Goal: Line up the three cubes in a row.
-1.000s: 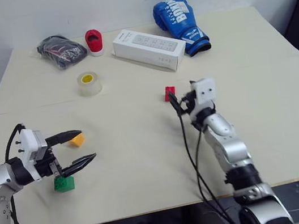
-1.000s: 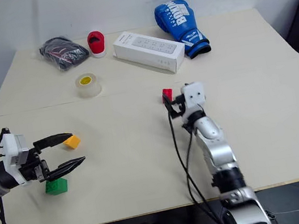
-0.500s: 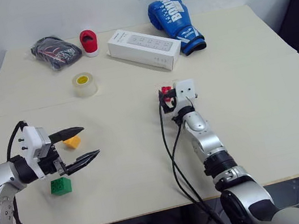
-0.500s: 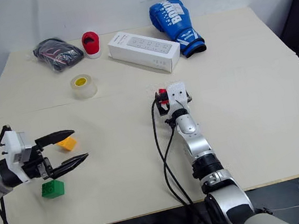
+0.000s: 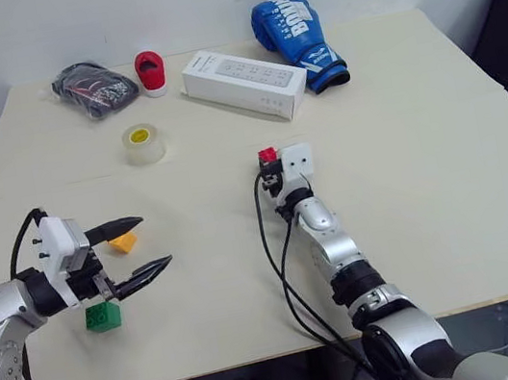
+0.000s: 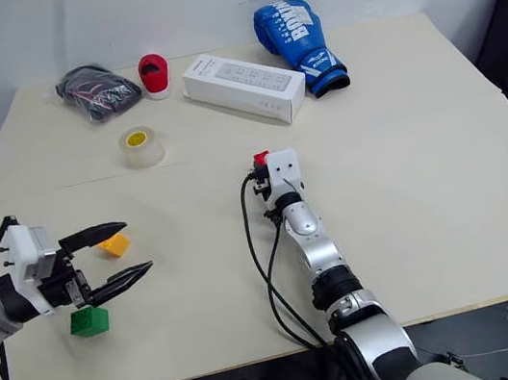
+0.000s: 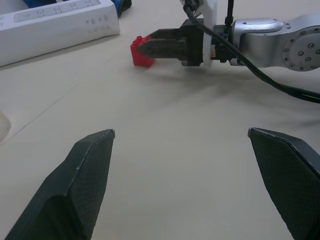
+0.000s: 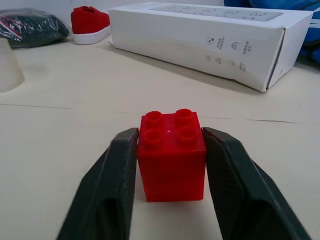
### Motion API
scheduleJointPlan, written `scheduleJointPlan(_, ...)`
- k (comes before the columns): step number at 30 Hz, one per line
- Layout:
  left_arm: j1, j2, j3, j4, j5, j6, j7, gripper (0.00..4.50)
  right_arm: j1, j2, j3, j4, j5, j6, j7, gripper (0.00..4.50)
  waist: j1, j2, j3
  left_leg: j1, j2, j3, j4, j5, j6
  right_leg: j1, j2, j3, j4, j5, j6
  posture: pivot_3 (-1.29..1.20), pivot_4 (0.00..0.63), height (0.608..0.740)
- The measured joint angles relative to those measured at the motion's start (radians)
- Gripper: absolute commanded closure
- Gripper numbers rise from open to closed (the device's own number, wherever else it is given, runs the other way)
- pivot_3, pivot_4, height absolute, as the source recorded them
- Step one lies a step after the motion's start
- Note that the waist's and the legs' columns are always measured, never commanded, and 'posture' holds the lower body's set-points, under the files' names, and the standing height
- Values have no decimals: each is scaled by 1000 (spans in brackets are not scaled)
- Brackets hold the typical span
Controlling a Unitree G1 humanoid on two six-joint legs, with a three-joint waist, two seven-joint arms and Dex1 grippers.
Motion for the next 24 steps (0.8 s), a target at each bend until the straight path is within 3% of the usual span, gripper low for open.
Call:
scheduleJointPlan(4, -36, -6, -11, 2, 0, 0, 7, 0, 41, -22, 10, -54, 23, 7, 80, 3060, 4, 0, 0, 0, 0, 0, 0, 0, 0, 0, 0, 0, 0, 0, 0, 0, 150, 740)
scheduleJointPlan(9, -71, -36, -65, 15, 0, 0, 0, 0, 184, -224, 62, -336, 227, 103, 535, 3060, 9, 0, 0, -3, -1, -2, 1, 0, 2, 0, -1, 0, -2, 1, 2, 0, 150, 740)
scheduleJointPlan(14, -82, -23, -87, 24, -1, 0, -64, 0, 298, -563, 90, -611, 462, 225, 1077, 3060, 22, -1, 0, -2, -1, -2, 2, 0, 2, 0, 0, -1, -3, 1, 2, 0, 150, 740)
scheduleJointPlan(18, -27, 15, -89, 2, -2, -1, -141, 0, 294, -670, 142, -546, 442, 154, 1328, 3060, 18, -2, 0, 4, 0, 1, 0, 0, 2, 4, 1, 1, -1, 1, 2, 0, 150, 740)
scheduleJointPlan(24, 35, 16, -148, -17, 6, -24, -211, 0, 206, -647, 173, -293, 370, 27, 1476, 3060, 32, -2, 0, 6, -1, 1, 2, 0, 2, 5, -1, 1, -3, 1, 1, 0, 150, 740)
